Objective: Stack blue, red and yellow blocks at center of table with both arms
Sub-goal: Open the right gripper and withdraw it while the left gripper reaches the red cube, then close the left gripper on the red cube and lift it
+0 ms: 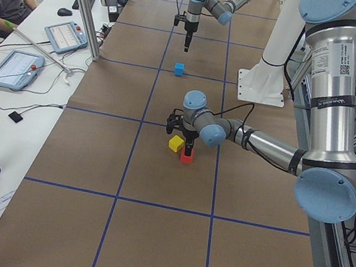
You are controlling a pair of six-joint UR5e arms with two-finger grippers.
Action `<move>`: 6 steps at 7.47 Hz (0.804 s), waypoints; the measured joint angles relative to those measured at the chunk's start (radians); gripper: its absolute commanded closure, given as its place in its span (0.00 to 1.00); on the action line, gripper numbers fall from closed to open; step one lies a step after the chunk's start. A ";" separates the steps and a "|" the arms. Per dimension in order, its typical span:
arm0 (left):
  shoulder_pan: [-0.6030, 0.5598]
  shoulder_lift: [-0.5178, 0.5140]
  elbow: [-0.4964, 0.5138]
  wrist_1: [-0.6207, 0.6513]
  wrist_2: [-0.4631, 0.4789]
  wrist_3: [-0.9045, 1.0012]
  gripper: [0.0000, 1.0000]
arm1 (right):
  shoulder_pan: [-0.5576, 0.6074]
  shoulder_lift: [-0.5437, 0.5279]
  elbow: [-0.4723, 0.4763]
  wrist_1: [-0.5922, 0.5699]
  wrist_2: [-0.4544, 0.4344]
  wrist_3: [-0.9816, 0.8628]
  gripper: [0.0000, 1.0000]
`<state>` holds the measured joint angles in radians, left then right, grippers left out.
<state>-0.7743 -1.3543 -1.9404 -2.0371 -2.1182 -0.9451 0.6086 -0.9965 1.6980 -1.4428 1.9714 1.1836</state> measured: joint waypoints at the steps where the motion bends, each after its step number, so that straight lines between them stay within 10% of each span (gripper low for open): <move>1: 0.013 0.000 0.002 -0.006 0.012 -0.007 0.01 | 0.000 -0.005 0.000 0.000 -0.001 -0.001 0.00; 6: 0.020 -0.003 0.035 -0.027 0.019 0.055 0.01 | 0.005 -0.047 0.008 0.002 0.000 -0.016 0.00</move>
<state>-0.7548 -1.3571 -1.9052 -2.0636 -2.0988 -0.8902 0.6136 -1.0438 1.7057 -1.4405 1.9711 1.1679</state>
